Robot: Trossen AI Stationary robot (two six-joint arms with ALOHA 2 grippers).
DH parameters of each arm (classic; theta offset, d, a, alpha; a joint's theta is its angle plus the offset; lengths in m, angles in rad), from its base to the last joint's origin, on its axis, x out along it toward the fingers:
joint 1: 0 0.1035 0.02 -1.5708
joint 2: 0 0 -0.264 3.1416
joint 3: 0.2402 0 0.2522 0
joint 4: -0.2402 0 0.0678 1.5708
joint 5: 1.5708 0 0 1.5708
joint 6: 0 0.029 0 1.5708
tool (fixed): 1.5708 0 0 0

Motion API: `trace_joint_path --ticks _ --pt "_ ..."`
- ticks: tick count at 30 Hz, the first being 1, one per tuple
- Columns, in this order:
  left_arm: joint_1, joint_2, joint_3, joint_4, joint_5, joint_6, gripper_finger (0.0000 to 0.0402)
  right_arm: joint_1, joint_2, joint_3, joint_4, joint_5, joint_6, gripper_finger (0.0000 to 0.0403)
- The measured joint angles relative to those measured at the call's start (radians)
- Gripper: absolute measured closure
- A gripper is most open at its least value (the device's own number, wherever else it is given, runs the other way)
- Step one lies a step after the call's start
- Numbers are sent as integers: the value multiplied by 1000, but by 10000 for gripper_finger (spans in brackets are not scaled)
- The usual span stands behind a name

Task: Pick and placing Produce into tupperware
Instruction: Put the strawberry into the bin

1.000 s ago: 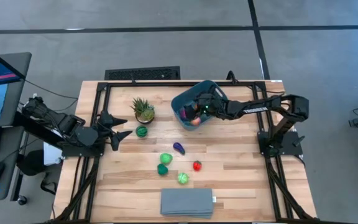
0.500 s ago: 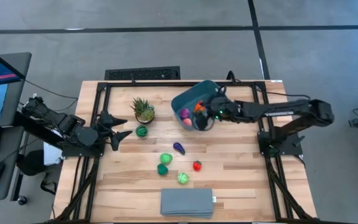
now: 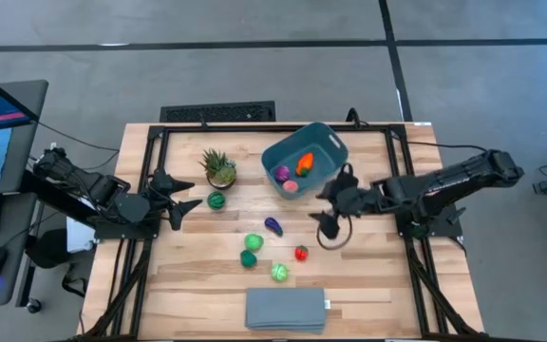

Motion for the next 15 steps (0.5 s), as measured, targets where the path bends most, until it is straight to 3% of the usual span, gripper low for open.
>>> trace_joint_path --ticks 9,15 --pt "0 0 0 1 0 -9 116 162 0 0 -30 -3 93 78" --pt "0 0 0 14 3 -17 116 206 35 -1 -30 -25 39 79"
